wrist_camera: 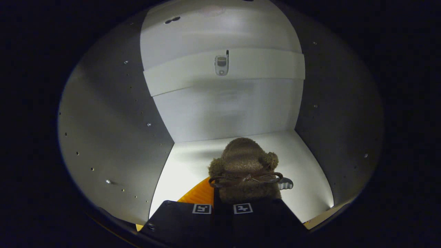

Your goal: Open the shoe cabinet door, grab the shoes and put them into the shoe cabinet, then close the shoe cabinet door.

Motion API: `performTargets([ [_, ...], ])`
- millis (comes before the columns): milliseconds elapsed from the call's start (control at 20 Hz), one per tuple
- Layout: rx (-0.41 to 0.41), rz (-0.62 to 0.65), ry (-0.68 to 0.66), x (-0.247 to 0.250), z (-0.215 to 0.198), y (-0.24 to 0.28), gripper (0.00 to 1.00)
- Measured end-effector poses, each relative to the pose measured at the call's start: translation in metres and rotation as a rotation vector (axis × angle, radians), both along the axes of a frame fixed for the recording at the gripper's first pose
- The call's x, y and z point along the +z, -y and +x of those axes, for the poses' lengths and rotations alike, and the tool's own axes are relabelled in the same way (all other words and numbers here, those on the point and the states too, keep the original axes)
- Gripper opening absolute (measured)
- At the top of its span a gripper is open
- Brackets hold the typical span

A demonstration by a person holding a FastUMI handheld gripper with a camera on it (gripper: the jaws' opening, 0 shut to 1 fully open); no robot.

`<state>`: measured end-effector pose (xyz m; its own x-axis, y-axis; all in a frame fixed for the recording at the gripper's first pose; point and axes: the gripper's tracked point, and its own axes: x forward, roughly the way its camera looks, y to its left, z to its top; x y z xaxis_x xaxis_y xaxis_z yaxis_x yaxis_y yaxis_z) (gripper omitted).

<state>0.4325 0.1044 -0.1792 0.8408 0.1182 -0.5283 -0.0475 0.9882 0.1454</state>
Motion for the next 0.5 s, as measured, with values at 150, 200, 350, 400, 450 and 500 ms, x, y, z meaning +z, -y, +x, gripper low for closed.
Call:
performTargets([
  [150,-0.006,0.02,-0.038,-0.009,0.011,-0.001,0.08],
  [200,-0.007,0.028,-0.047,-0.01,0.013,-0.001,0.09],
  [350,-0.023,0.029,-0.057,-0.012,0.016,-0.001,0.11],
  [400,-0.022,0.019,-0.059,-0.013,0.015,-0.001,0.12],
  [450,-0.017,0.009,-0.064,-0.014,0.012,-0.002,0.12],
  [500,-0.01,0.0,-0.066,-0.015,0.01,-0.003,0.15],
])
